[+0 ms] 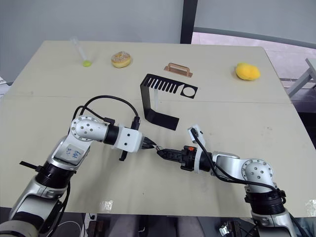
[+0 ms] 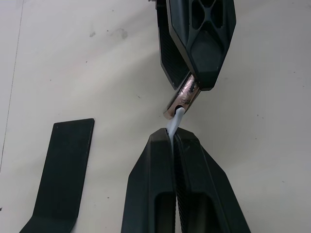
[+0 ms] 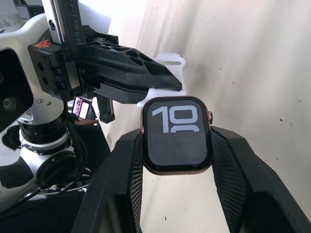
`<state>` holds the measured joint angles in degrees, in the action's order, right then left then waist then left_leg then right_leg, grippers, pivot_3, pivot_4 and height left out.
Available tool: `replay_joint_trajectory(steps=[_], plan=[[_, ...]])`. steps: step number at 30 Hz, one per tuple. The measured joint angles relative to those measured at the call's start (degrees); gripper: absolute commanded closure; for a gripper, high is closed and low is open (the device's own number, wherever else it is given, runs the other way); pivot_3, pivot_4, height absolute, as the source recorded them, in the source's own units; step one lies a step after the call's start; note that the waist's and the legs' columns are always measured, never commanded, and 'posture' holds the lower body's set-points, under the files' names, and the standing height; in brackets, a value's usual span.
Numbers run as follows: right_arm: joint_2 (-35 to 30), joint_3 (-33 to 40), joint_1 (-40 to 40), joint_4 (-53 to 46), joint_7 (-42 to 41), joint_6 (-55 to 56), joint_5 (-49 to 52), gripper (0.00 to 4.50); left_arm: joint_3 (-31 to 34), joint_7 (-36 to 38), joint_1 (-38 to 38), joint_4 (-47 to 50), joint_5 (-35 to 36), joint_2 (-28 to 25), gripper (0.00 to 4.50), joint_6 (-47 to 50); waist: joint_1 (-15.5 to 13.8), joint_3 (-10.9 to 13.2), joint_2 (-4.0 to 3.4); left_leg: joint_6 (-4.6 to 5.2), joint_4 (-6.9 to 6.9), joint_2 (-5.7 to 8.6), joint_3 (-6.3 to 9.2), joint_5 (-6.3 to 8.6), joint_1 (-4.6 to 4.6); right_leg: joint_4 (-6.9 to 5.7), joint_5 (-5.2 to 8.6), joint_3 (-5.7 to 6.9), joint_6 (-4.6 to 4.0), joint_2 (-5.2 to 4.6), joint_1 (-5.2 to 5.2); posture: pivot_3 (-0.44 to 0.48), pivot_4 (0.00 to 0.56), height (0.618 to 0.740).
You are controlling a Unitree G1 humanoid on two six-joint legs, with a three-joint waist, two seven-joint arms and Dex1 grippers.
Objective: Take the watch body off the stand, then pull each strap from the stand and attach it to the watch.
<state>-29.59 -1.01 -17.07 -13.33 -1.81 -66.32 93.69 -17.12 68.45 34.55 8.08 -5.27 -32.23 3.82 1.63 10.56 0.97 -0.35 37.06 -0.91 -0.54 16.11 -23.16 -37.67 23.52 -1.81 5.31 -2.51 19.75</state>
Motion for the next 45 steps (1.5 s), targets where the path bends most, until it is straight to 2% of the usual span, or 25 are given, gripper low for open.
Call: replay_joint_trajectory(steps=[38,41,45], plan=[[0.08,-0.09,0.0,0.0,-0.02,-0.05,-0.29,2.99,-0.7,-0.81,-0.25,0.92,-0.86,0.18,4.5,2.62,0.01,0.0,0.0,0.0,0.0,0.0,0.0,0.0,0.0,0.0,0.0,0.0,0.0,0.0,0.0,0.0,0.15,0.74],[0.66,-0.66,-0.15,-0.21,-0.86,-0.09,-0.04,2.99,-0.93,-1.1,-0.89,1.5,-0.76,0.35,3.48,2.98,0.03,0.0,0.0,0.0,0.0,0.0,0.0,0.0,0.0,0.0,0.0,0.0,0.0,0.0,0.0,0.0,0.15,0.74],[1.32,-2.44,-0.25,-2.16,-2.54,-0.51,0.3,2.99,-0.18,-1.78,-3.15,3.12,0.71,-0.46,1.44,4.2,0.06,0.0,0.0,0.0,0.01,-0.01,0.02,0.0,-0.01,-0.02,0.0,0.0,0.0,0.01,0.01,0.0,0.15,0.74]])
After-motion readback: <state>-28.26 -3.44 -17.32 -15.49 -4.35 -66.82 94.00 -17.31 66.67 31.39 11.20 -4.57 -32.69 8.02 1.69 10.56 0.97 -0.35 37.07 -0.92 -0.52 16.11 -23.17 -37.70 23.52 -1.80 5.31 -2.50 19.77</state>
